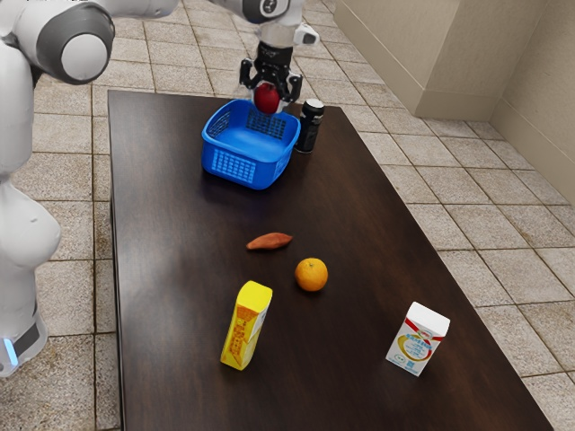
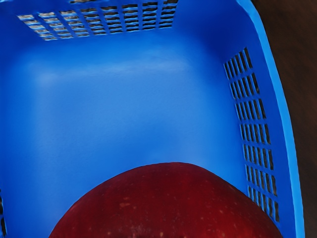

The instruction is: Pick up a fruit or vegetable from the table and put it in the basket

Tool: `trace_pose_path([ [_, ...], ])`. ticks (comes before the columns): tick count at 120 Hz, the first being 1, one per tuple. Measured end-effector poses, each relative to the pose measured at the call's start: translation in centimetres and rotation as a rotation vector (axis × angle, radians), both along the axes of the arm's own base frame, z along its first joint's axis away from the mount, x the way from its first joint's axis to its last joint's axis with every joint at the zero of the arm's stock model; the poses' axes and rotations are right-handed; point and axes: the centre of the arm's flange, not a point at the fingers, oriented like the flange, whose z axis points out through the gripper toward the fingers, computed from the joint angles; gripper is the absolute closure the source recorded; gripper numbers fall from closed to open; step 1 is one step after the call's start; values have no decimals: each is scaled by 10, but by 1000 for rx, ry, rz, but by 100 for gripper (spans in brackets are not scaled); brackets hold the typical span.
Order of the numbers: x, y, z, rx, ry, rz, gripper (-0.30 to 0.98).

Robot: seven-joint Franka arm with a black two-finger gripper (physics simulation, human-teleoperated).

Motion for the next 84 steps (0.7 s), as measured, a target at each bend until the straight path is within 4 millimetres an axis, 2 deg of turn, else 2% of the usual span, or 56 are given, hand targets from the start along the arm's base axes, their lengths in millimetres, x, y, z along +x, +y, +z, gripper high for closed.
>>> trace_pose_path([
  [9,4,30,-5,-5,11,27,32],
  [19,2,41,-8,-6,27,35,32],
  [33,-1,36,-10,-10,44,26,31],
  [44,-4,26,-12,-20,49,18,16],
  [57,-6,21,-10,-29,49,15,8],
  [84,-8,18,-12,-48,61,10,2],
])
